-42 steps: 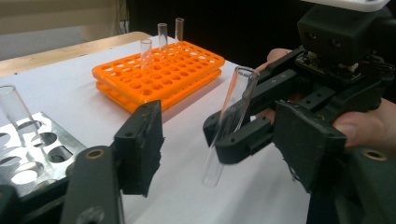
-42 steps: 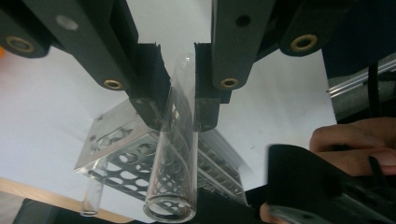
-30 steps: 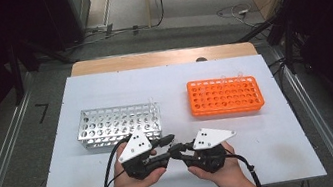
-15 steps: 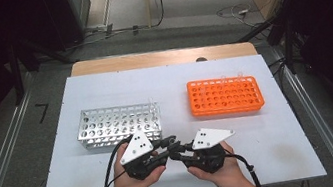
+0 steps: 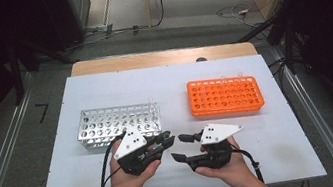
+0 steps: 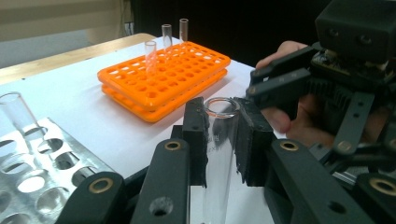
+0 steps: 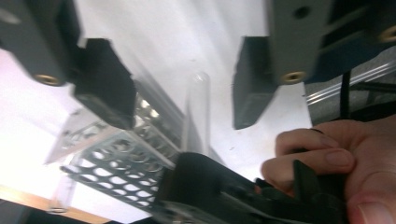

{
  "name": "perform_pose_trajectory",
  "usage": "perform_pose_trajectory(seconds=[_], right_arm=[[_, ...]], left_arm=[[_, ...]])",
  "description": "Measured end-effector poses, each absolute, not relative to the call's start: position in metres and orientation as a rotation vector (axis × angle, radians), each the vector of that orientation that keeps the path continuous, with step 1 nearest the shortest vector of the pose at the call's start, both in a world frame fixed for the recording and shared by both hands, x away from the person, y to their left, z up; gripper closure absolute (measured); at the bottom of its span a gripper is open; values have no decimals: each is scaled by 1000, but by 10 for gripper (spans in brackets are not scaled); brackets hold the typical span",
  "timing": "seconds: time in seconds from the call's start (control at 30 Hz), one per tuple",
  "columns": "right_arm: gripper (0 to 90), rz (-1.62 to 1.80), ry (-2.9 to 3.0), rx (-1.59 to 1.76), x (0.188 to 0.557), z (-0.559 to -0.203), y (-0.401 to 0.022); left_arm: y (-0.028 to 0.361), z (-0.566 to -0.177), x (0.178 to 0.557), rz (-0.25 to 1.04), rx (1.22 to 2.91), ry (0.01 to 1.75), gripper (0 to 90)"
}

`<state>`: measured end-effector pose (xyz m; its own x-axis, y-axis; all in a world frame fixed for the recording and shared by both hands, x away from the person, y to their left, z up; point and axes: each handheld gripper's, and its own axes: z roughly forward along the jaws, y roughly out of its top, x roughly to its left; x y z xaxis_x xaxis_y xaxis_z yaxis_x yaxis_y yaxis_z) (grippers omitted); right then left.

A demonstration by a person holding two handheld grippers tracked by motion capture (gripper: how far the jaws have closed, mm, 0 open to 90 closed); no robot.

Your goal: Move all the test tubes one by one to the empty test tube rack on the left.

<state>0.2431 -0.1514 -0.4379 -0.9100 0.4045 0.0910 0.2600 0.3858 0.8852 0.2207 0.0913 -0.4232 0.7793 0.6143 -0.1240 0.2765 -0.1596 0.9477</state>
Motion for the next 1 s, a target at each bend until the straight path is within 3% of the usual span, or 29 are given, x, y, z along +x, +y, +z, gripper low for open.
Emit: perform_pose_trajectory(seconds=[0.17,0.27,1.0], right_arm=[[96,1542,2464,621,250,-436,-170],[0,1548,2441,669,255,-435,-184],[0,1496,2309,857,264,-439,-277]], left_arm=[[99,-420,226,364,1745,717,759],[103,-418,230,374,1736,730,759],[137,-399,268,467,1679,816,760]])
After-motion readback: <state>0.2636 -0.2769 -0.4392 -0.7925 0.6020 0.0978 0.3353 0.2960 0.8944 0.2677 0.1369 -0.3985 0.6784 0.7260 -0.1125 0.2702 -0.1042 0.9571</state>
